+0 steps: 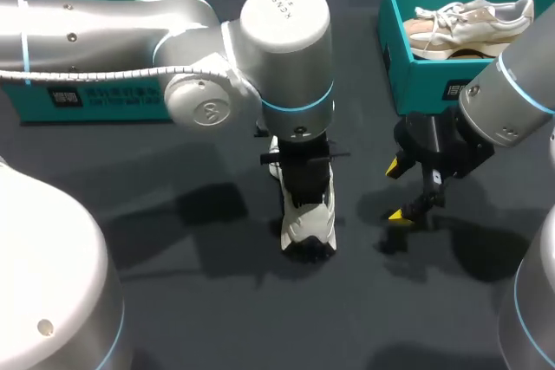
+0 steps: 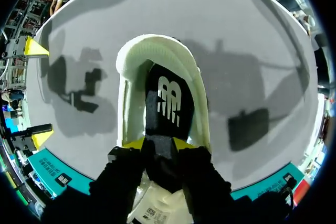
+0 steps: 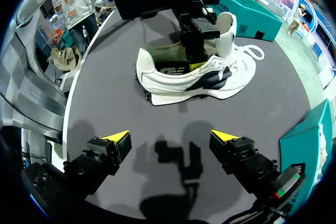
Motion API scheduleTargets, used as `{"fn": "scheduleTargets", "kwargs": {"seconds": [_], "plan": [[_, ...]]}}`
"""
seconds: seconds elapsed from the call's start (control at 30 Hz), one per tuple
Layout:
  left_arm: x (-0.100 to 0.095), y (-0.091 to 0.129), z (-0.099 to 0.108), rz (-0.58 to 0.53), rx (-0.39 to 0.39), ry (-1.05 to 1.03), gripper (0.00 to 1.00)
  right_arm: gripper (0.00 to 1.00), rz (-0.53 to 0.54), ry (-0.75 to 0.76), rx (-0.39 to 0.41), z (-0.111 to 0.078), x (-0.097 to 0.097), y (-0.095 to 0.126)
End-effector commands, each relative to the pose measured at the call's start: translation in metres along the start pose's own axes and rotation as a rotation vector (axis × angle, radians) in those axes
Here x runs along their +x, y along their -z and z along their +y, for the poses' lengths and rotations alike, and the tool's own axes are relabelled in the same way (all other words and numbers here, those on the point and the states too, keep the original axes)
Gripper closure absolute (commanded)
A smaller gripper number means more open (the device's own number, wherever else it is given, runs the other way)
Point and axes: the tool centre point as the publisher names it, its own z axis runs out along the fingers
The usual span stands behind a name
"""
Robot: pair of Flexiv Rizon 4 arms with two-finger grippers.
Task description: Take the shoe out of the shoebox, open the shoe tongue, remove and reinsert the insole, then place the shoe into the shoebox
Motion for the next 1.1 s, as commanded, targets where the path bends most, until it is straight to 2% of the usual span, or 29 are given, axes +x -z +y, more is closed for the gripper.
{"fn": "scheduleTargets", "kwargs": {"seconds": [0.03,0.13,0.17,0.27,0.6,1.1], "plan": [[0.001,0.004,0.003,0.012,0.0,0.009,0.25,0.0,-0.003,0.0,0.001,0.0,0.001,-0.001],[0.003,0.005,0.005,0.028,-0.001,0.02,0.02,0.0,-0.003,0.0,0.001,0.0,0.001,-0.001],[0.004,0.005,0.005,0.029,-0.001,0.021,0.0,0.0,-0.003,0.0,0.001,0.0,0.001,-0.001],[0.005,0.006,0.005,0.038,0.007,0.023,0.0,0.0,-0.003,0.0,0.001,0.0,0.001,-0.001],[0.005,0.006,0.013,0.047,0.132,-0.03,0.0,0.0,-0.003,0.0,0.001,0.0,0.001,-0.001],[0.005,0.013,0.036,0.051,0.174,-0.052,0.04,0.0,-0.003,0.0,0.001,0.0,0.001,-0.001]]}}
